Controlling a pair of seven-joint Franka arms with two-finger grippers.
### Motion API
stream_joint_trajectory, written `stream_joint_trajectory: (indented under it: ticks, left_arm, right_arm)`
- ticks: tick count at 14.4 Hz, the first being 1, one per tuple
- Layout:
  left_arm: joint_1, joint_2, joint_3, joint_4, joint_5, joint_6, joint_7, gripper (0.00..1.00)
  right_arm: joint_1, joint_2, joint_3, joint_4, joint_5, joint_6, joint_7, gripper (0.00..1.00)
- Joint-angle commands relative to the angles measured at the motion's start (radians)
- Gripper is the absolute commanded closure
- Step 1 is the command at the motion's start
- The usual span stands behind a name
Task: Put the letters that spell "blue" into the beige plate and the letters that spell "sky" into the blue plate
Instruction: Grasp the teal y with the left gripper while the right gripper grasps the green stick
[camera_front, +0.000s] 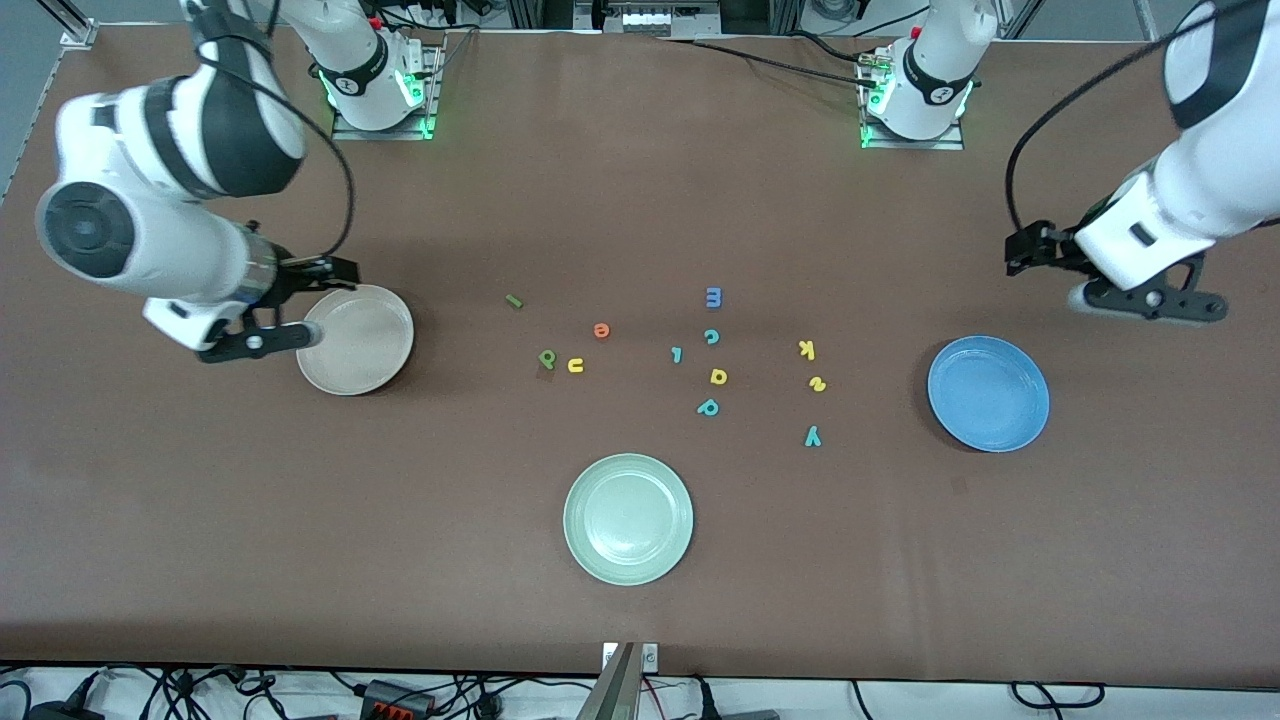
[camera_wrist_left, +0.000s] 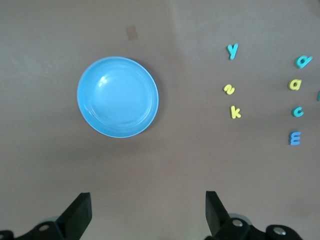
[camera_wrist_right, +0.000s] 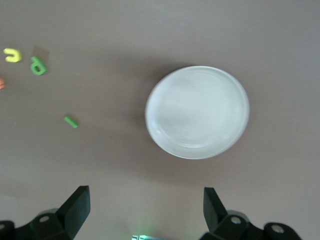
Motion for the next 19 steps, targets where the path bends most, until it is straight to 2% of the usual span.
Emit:
stream_joint_trajectory:
  ticks: [1,3,8,13,16,19]
  left_arm:
    - [-0.015,0.086,-0.021,0.024,-0.022,0.007,0.008,0.00]
    - [-0.056,0.133,-0.021,0.009,-0.022,0.074,-0.004,0.00]
    - [-0.185,0.279,-0.020,-0.028,-0.006,0.293,-0.230,0.00]
    - [-0.207,0.436,-0.020,-0.028,-0.006,0.603,-0.256,0.00]
    - [-0.225,0.515,-0.020,-0.021,-0.006,0.763,-0.256,0.00]
    - [-0.239,0.571,-0.011,-0.011,-0.006,0.863,-0.255,0.00]
  right_arm:
    - [0.072,-0.020,-0.006,-0.097,0.013,0.078,-0.016,0.00]
    - [0.137,-0.020,-0.006,-0.169,0.013,0.154,-0.036,0.00]
    - [0.269,0.026,-0.006,-0.358,0.013,0.427,-0.041,0.00]
    - [0.342,0.142,-0.006,-0.370,0.012,0.577,-0.068,0.01]
    - [0.359,0.204,-0.006,-0.370,0.012,0.679,-0.076,0.05]
    - [0.359,0.228,-0.006,-0.370,0.010,0.710,-0.104,0.27]
